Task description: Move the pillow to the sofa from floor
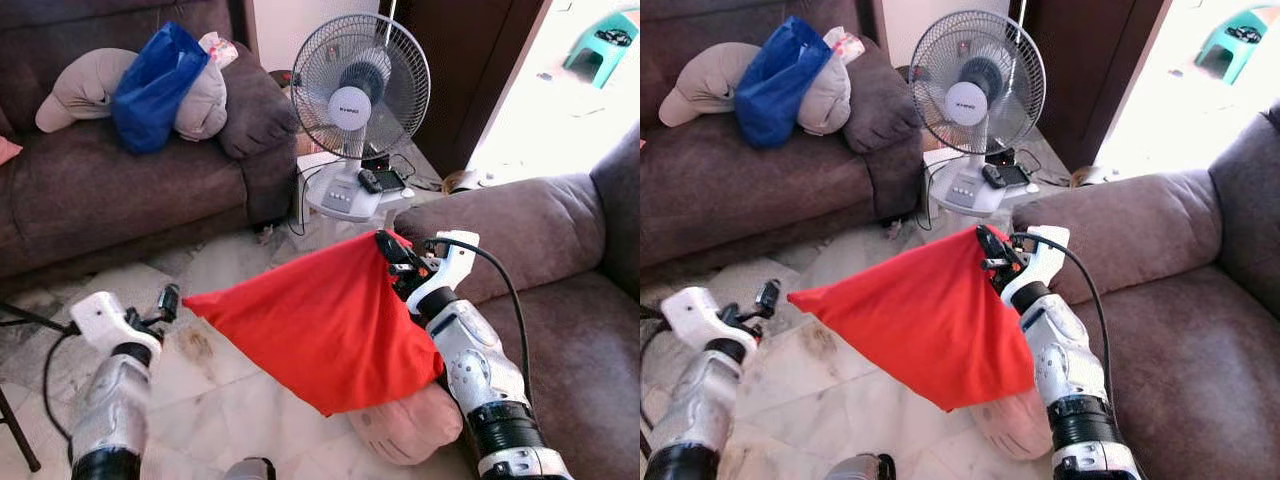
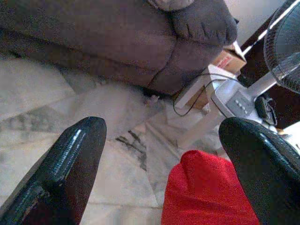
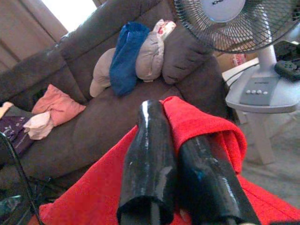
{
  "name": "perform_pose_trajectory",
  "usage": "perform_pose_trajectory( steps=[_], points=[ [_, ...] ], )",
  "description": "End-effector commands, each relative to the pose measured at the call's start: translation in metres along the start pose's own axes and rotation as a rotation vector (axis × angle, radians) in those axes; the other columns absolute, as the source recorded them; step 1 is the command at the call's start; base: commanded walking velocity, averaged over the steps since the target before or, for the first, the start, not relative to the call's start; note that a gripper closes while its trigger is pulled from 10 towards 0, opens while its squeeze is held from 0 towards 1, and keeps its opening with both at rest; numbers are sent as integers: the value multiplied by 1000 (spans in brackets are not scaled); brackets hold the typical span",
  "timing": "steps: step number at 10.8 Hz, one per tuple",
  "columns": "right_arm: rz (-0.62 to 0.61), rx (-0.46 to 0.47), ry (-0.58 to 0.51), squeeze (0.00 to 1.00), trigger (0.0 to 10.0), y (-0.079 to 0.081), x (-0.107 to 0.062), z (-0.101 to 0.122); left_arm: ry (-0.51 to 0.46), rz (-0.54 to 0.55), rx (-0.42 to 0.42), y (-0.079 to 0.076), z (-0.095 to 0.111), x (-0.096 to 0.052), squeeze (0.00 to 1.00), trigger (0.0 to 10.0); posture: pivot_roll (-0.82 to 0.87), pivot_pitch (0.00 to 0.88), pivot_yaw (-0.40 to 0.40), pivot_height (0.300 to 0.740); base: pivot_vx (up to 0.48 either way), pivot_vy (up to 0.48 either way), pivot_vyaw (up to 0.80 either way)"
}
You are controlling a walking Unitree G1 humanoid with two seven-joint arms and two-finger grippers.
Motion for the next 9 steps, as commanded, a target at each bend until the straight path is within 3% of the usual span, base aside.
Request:
perform_pose_trajectory(
  steps=[1, 4, 6, 9],
  points=[
    [-5, -31, -69, 0, 10000, -2, 0, 21, 63, 6, 15, 6, -11, 1, 0, 10000, 98, 61, -59, 740, 0, 0, 0],
    [-3, -29, -70, 0, 10000, -1, 0, 21, 45, 20, 20, 14, -3, 10, 0, 10000, 97, 64, -62, 740, 0, 0, 0],
    [-2, -27, -73, 0, 10000, -1, 0, 21, -28, 15, 4, 13, 15, 19, 0, 10000, 90, 62, -63, 740, 0, 0, 0],
    [0, -27, -71, 0, 10000, -1, 0, 21, 30, -5, 18, 9, 7, 27, 0, 10000, 85, 60, -65, 740, 0, 0, 0]
  ],
)
Point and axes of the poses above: a point about 5 cm out from each wrist's last joint towards the gripper, its own x axis pointing out of the wrist towards the gripper, its own z axis along the axis of the wrist's last joint, y = z × x, the point moved 6 cm from there along x, pointing out of the wrist towards the gripper, and after that the axes turned 8 degrees about x, right-handed, at the moved point
